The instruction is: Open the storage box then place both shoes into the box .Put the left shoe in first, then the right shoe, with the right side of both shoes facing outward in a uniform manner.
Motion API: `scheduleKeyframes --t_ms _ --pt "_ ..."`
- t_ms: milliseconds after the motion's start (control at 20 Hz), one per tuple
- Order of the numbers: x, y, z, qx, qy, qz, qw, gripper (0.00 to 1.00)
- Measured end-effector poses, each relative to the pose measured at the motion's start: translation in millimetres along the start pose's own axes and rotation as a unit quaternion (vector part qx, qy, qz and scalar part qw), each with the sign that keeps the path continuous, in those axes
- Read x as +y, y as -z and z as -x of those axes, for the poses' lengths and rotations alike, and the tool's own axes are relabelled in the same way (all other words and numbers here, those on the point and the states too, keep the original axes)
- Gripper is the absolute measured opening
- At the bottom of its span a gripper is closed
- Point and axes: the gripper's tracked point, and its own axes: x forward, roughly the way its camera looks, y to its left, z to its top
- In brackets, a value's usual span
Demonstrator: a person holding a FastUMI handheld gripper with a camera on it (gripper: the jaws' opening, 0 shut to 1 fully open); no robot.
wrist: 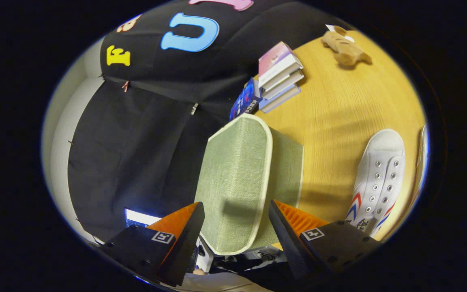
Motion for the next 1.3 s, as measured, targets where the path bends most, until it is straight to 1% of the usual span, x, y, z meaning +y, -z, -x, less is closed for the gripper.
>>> scheduleKeyframes --t_ms 100,250,350,450,550,650,750,900,1000,1100,1200,1300 --pt "0 4 -3 0.017 -0.034 -0.049 0.998 0.98" --pt "5 9 -14 0.034 -0.094 -0.118 0.988 0.97" --pt "1 13 -20 0.047 -0.108 -0.135 0.984 0.97" --pt "8 15 -26 0.055 -0.131 -0.148 0.979 0.97" --pt "3 13 -22 0.055 -0.136 -0.148 0.978 0.96" --pt "-1 13 -21 0.06 -0.135 -0.153 0.977 0.71" --pt "-4 10 -13 0.064 -0.142 -0.152 0.976 0.55" --pt "4 -2 1 0.035 -0.16 -0.141 0.976 0.15" --pt "18 -5 8 0.032 -0.183 -0.144 0.972 0.1" --pt "34 -9 11 0.027 -0.189 -0.128 0.973 0.1" --pt "57 -9 15 0.032 -0.189 -0.101 0.976 0.1" --pt "87 -10 13 0.033 -0.192 -0.059 0.979 0.09"
